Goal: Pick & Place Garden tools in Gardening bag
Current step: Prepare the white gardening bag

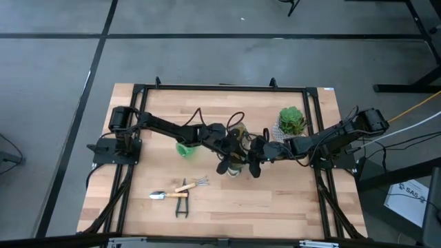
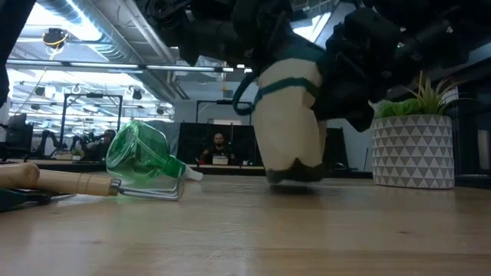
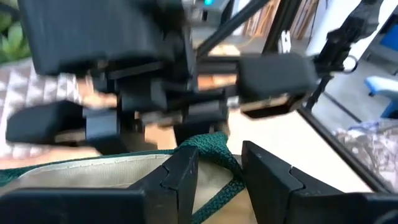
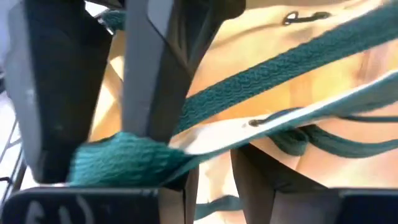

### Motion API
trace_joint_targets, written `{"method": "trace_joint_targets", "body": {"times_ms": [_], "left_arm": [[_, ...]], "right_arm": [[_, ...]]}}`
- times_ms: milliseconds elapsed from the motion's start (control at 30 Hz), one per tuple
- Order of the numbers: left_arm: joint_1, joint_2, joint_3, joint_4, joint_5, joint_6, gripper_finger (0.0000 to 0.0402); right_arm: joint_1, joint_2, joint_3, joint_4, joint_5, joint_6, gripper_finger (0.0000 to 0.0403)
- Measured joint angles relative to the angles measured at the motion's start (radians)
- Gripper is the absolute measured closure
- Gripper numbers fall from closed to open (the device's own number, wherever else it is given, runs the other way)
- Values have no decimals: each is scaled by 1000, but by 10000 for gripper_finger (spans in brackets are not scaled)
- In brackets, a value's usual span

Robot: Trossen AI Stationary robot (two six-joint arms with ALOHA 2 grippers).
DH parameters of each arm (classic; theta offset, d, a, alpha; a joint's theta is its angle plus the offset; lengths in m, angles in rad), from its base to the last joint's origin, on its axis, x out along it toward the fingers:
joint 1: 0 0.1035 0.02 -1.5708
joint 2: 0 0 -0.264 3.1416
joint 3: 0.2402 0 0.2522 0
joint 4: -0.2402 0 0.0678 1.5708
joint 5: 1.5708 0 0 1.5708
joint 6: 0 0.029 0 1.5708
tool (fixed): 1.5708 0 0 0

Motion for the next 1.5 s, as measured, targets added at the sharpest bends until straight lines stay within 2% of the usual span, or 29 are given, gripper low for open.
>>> {"method": "trace_joint_targets", "body": {"times_ms": [200, 600, 767, 933, 1033, 1233, 1500], "left_arm": [[0, 0, 6, -25, -3, 0, 285], [5, -100, 6, -147, -7, 21, 286], [5, -116, 6, -190, -17, 27, 287], [-1, -89, 7, -194, -76, 65, 288], [-5, -69, 7, -156, -90, 69, 288], [-6, -35, 6, -80, -115, 59, 287], [-5, -45, 6, -67, -118, 61, 251]], "right_arm": [[3, 0, 0, -85, -77, 38, 306], [59, -1, 0, -100, -240, 127, 306], [88, -54, 1, -106, -245, 135, 306], [124, -118, 1, -109, -214, 102, 306], [127, -133, 1, -117, -195, 98, 306], [132, -175, 1, -106, -237, 97, 306], [145, -261, 1, -104, -237, 41, 306]]}}
